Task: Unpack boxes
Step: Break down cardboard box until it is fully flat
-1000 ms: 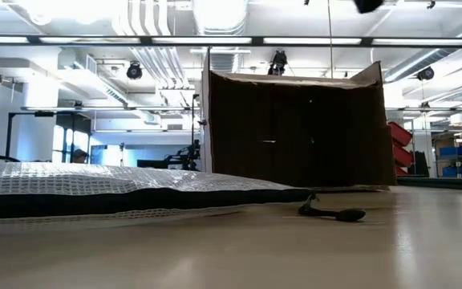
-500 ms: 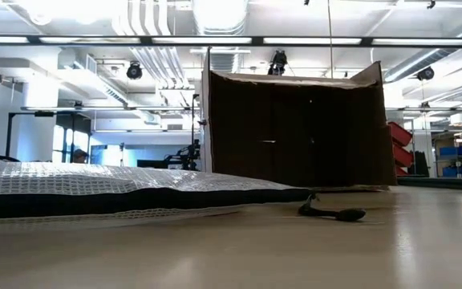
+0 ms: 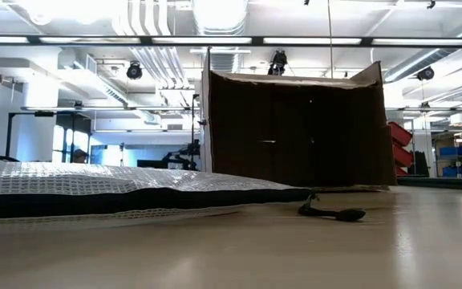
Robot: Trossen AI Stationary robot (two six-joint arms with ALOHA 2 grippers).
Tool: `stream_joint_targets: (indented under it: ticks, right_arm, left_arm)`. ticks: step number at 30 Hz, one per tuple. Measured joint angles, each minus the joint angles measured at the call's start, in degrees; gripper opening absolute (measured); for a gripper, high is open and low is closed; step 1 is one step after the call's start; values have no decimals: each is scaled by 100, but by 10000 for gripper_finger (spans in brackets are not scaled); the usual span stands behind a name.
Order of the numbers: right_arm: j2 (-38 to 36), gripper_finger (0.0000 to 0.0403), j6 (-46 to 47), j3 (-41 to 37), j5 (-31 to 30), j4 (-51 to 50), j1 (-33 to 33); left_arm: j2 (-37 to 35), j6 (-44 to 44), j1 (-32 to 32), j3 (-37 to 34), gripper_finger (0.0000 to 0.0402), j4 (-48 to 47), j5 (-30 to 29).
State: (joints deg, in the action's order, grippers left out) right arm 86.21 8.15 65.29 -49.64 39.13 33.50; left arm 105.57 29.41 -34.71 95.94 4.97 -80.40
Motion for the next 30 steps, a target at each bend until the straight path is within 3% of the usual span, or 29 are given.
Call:
stream_joint_targets:
  ticks: [12, 21, 30]
  right_arm:
    - [136, 173, -353, 100, 16, 5, -146]
    - [149, 58, -480, 100, 27, 17, -159]
    - [140, 58, -521, 89, 44, -135, -156]
  left_arm:
    - [-19, -27, 1, 175, 99, 133, 29]
    - [-19, -44, 13, 175, 99, 148, -52]
    - [-29, -352, 10, 30, 98, 99, -55]
